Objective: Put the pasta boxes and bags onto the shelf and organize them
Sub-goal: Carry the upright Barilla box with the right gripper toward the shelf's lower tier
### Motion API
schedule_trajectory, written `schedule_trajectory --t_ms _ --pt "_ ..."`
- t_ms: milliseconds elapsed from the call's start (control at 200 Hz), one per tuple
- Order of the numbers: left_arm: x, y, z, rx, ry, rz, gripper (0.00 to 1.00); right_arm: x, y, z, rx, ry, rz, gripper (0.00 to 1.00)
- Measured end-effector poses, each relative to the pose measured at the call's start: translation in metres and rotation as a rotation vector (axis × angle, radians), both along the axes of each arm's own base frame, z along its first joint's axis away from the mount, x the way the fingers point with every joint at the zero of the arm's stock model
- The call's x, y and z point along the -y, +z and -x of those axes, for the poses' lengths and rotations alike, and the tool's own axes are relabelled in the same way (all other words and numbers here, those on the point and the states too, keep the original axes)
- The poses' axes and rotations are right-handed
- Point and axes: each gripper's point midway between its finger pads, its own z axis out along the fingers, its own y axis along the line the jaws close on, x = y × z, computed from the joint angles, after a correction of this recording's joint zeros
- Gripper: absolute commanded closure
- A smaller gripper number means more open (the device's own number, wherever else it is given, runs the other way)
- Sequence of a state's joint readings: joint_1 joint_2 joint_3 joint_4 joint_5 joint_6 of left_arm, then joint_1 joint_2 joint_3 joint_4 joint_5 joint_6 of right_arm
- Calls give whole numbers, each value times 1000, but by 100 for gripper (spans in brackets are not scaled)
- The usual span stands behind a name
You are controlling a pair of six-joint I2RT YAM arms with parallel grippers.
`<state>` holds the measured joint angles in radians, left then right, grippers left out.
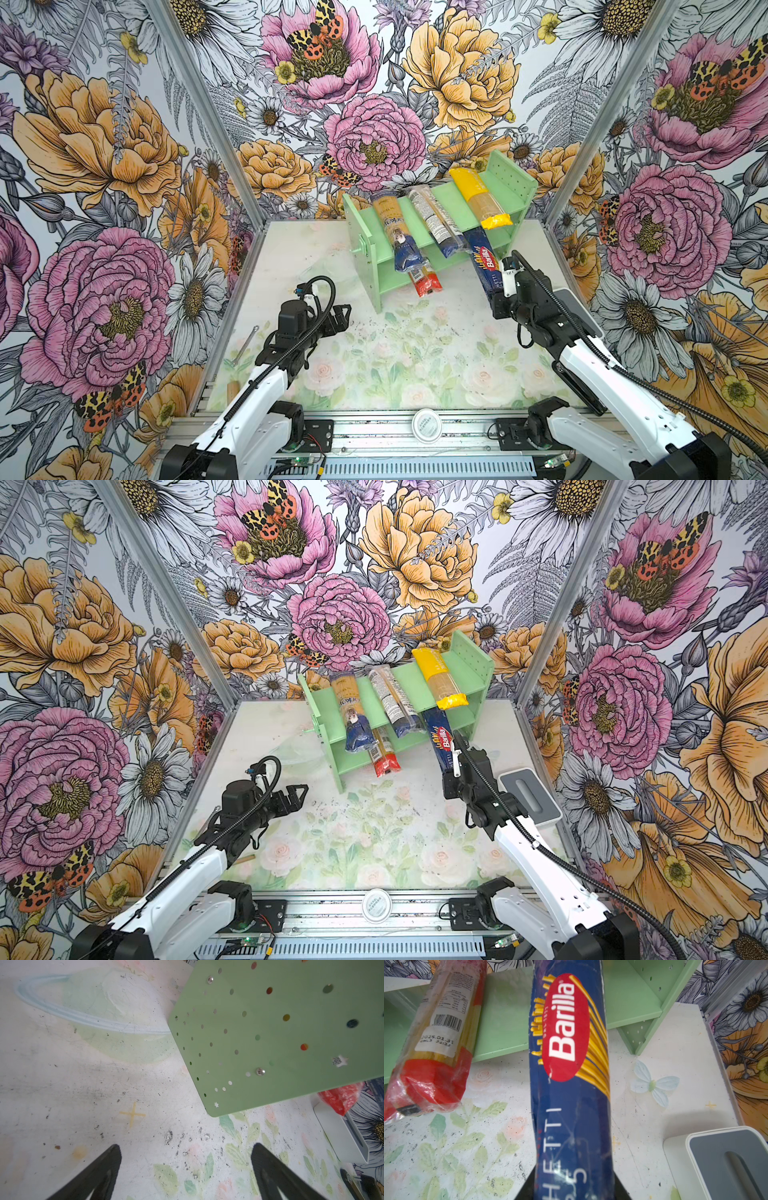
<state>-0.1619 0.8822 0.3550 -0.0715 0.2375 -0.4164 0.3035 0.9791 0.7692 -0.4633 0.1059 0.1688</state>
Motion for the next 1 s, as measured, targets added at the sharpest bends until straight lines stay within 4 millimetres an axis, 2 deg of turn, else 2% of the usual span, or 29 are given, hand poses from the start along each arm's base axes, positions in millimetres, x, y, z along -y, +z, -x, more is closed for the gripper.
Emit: schedule_trajectory --t_ms 305,1001 --pt "0 1 0 3 0 0 1 -1 -2 -21 71 18 -1 100" --pt "0 4 2 10 0 1 1 -9 -28 -64 97 45 -40 100"
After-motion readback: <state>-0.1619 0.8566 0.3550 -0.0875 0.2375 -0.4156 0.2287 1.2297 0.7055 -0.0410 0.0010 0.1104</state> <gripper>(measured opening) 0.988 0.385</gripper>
